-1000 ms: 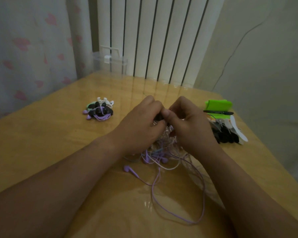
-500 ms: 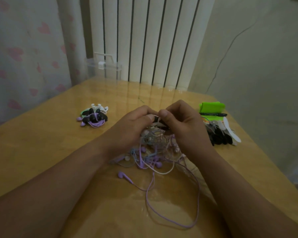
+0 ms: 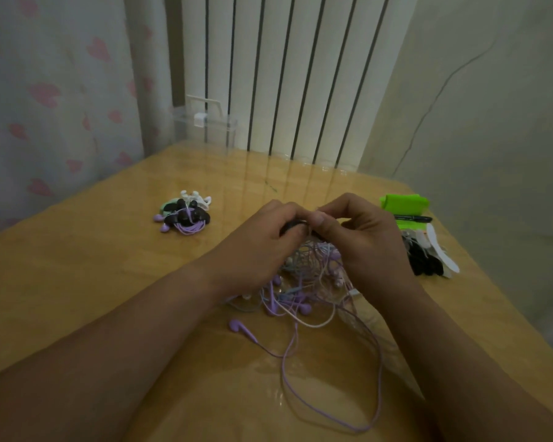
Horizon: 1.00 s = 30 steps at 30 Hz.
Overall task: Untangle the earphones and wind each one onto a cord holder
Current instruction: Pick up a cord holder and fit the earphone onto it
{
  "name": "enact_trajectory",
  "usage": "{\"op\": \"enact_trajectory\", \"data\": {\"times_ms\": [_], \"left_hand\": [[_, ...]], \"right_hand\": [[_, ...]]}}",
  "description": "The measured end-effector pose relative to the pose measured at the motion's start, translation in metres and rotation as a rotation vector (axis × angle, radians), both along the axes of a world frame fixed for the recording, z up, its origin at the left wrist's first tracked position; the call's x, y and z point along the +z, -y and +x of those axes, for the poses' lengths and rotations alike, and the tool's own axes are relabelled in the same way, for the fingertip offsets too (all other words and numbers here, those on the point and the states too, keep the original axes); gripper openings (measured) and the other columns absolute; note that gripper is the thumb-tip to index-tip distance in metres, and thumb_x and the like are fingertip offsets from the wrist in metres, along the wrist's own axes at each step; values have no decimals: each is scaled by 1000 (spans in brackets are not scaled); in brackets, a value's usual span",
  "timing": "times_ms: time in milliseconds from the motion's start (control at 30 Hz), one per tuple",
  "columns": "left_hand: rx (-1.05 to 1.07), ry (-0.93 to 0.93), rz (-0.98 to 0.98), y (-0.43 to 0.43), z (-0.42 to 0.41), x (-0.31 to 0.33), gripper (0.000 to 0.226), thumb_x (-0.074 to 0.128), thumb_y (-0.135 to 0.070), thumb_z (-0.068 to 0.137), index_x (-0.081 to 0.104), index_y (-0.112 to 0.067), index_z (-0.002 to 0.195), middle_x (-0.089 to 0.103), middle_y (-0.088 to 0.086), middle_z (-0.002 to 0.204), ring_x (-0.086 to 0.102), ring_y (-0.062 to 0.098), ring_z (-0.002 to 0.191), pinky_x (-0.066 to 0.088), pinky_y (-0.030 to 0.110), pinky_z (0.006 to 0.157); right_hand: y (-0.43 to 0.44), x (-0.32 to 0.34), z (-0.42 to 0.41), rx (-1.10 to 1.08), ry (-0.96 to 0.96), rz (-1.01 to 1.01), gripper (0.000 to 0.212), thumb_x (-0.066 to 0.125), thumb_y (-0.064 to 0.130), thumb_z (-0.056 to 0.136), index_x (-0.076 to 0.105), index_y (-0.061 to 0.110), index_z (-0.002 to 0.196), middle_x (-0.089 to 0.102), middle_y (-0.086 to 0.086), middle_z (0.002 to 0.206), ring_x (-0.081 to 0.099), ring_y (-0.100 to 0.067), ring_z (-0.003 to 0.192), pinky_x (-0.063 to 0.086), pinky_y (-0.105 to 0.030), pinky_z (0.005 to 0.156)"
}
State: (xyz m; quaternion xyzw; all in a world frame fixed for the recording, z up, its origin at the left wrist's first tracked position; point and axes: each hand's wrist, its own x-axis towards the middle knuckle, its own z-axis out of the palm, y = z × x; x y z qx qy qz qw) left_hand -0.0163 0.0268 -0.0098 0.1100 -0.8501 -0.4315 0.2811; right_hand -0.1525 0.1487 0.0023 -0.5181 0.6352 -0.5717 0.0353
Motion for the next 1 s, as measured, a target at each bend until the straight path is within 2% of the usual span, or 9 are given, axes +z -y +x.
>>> {"op": "enact_trajectory", "data": {"times_ms": [100, 167, 233, 333, 500, 633, 800, 900, 1000], "left_hand": [[-41, -13, 46, -2, 3, 3, 21, 48, -34, 106, 65, -28, 115, 59, 4, 116, 62, 23, 104, 52, 53, 94], [-59, -28, 102, -2, 3, 4, 23, 49, -37, 99, 63, -24, 111, 60, 10, 113, 61, 32, 102, 52, 58, 92], [-73, -25, 114, -3, 2, 1, 18, 53, -36, 102, 61, -22, 110, 59, 10, 108, 60, 31, 99, 52, 50, 87], [-16, -46, 41, -4, -3, -6, 7, 57, -27, 104, 61, -21, 107, 57, 3, 99, 57, 17, 84, 49, 33, 74], [126, -115, -25, -3, -9, -8, 5, 60, -28, 96, 60, -23, 94, 53, -2, 93, 52, 8, 74, 42, 21, 63], [194, -158, -21, -2, -6, -7, 4, 60, -27, 91, 59, -24, 89, 52, -4, 90, 50, 6, 73, 37, 15, 61], [199, -161, -41, -3, -6, -5, 7, 62, -23, 91, 58, -17, 89, 51, -3, 87, 48, 8, 71, 36, 18, 60], [195, -171, 70, -5, -5, -5, 7, 64, -18, 93, 62, -11, 93, 54, -2, 76, 46, 5, 61, 38, 18, 54], [201, -171, 137, -5, -6, -8, 8, 65, -18, 95, 63, -10, 96, 59, 7, 77, 47, 7, 61, 42, 25, 55]], "right_hand": [[3, -3, 2, 28, 112, -33, 12, 72, 20, 96, 70, 10, 89, 73, -7, 82, 71, -14, 79, 58, -26, 73], [5, -3, 1, 17, 142, -52, 13, 71, 22, 96, 69, 10, 90, 72, -10, 83, 69, -20, 79, 59, -29, 72], [6, -5, -1, -8, 126, -53, 15, 72, 23, 95, 68, 10, 90, 71, -11, 83, 70, -25, 81, 61, -36, 72], [7, -11, -1, -114, -66, -47, 16, 74, 25, 95, 65, 15, 88, 67, -3, 84, 67, -23, 82, 59, -44, 71], [14, -12, 3, -235, -494, -148, 20, 74, 23, 95, 61, 11, 85, 52, 2, 92, 53, -12, 79, 49, -39, 63], [21, -13, 7, -243, -625, -162, 25, 67, 28, 99, 59, 8, 86, 51, 0, 95, 51, -17, 76, 48, -47, 55], [23, -15, 7, -177, -555, -170, 22, 69, 20, 98, 58, 7, 84, 52, 0, 93, 51, -16, 78, 48, -47, 61], [24, -15, 5, -111, -464, -186, 18, 70, 13, 97, 59, 6, 85, 56, -2, 91, 55, -18, 82, 47, -44, 67], [25, -17, 8, -48, -363, -160, 12, 68, 8, 98, 61, 7, 89, 60, -3, 91, 61, -22, 84, 51, -47, 69]]}}
